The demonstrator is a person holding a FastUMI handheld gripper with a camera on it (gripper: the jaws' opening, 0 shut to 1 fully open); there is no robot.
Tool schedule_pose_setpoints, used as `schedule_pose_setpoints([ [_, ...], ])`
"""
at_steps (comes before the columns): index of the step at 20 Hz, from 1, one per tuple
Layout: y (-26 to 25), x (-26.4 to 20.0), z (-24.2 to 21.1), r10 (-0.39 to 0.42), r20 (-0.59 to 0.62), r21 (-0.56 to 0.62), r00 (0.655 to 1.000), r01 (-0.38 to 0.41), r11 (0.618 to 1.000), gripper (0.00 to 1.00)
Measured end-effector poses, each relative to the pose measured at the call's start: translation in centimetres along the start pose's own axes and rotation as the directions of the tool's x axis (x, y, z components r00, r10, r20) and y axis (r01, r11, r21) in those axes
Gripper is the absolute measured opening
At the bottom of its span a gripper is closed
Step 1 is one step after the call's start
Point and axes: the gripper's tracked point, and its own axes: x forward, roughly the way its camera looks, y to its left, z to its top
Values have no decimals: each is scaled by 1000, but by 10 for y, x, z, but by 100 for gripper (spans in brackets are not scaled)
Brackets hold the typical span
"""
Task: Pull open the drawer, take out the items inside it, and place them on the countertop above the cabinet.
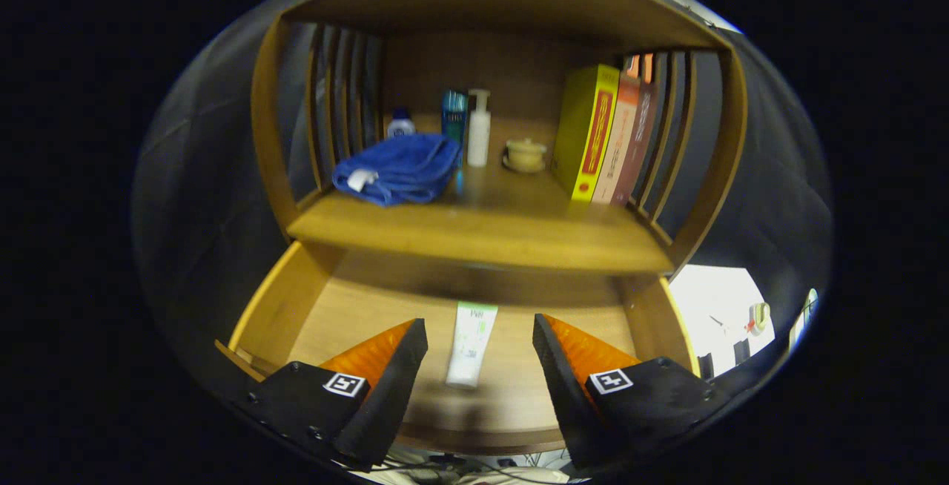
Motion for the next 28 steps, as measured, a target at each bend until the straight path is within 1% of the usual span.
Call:
schedule_pose_setpoints([
  [2,5,21,-22,5,-87,0,996,-5,1000,94],
  [5,17,43,-44,45,-186,56,982,-35,998,94],
  [10,13,65,-62,8,-260,44,966,4,999,94],
  [12,11,74,-70,-1,-293,60,956,20,998,94],
  [15,15,87,-81,20,-343,86,939,10,996,94],
  [16,16,90,-87,25,-372,91,928,10,996,93],
  [18,19,93,-92,38,-404,93,914,-1,996,89],
  [20,18,95,-98,35,-444,83,895,3,997,85],
  [21,19,95,-99,34,-451,84,892,4,996,83],
  [23,24,100,-105,57,-471,90,880,-16,996,74],
  [25,26,103,-104,63,-465,87,883,-25,996,66],
  [26,25,101,-102,67,-465,86,883,-30,996,56],
  [27,27,104,-103,68,-461,90,885,-30,995,55],
  [28,29,101,-101,67,-462,94,885,-26,995,50],
])
